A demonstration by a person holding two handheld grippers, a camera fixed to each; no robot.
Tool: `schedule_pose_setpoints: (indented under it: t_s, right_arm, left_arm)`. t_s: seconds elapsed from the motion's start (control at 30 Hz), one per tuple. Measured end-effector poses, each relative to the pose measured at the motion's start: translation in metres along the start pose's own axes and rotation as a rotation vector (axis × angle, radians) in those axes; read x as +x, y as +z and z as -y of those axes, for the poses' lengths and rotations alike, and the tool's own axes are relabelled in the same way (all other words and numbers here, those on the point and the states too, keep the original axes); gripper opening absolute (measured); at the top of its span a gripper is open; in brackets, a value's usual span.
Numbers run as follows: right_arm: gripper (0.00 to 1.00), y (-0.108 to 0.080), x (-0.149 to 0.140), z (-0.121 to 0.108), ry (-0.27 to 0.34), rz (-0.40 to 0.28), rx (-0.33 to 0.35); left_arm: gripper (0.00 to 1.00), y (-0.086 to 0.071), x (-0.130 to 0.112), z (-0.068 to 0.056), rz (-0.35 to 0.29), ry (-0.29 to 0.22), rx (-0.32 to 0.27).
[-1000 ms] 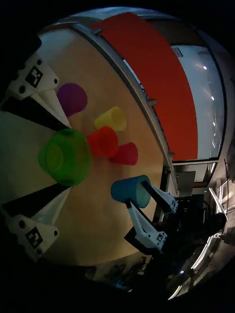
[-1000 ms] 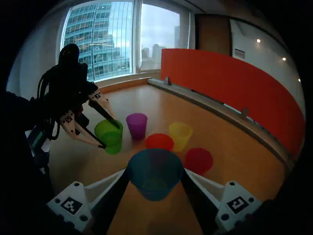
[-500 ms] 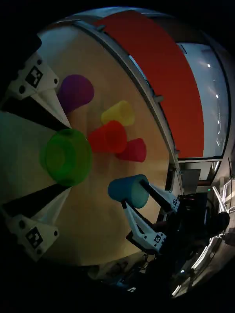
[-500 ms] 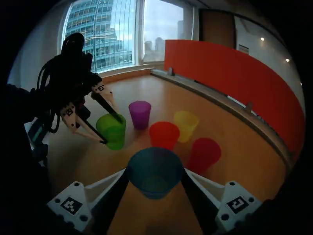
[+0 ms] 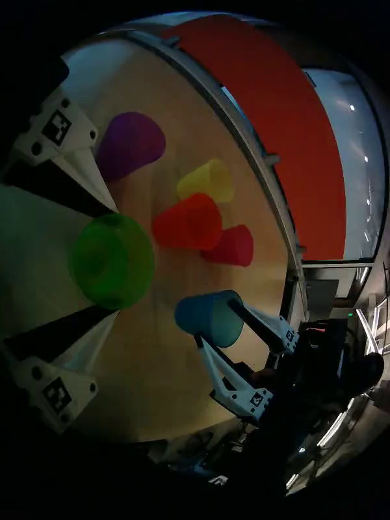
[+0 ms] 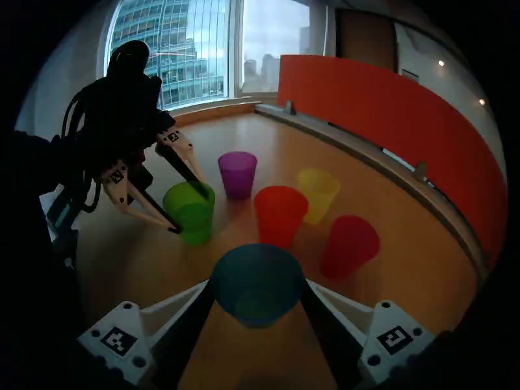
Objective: Pour water
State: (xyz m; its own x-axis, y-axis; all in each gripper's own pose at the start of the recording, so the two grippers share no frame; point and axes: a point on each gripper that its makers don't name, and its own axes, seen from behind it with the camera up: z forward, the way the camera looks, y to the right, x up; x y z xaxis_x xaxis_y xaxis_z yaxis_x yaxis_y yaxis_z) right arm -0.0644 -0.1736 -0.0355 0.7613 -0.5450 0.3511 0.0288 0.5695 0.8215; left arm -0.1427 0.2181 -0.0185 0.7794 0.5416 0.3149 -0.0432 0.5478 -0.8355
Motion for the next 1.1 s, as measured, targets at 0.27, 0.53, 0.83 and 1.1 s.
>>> schedule_pose_setpoints:
  t_s: [0.27,0.53,0.83,1.1]
  right_arm:
    - [0.93,0.003,-0.008,0.003,-0.001,0.02,0.005]
    - [0.93,0.005,-0.013,0.008,0.001,0.033,0.011]
    - [0.94,0.007,-0.022,0.01,0.0,0.043,0.004]
    - [0.93,0.005,-0.029,0.01,0.004,0.052,-0.001]
  left_arm:
    - [0.88,0.001,-0.005,-0.001,-0.003,-0.012,-0.008]
    - [0.88,-0.002,-0.011,0.0,0.0,-0.021,-0.012]
    - [0.88,-0.003,-0.013,0.0,0.002,-0.02,-0.01]
    - [0.88,-0.004,-0.014,0.0,0.006,-0.028,-0.013]
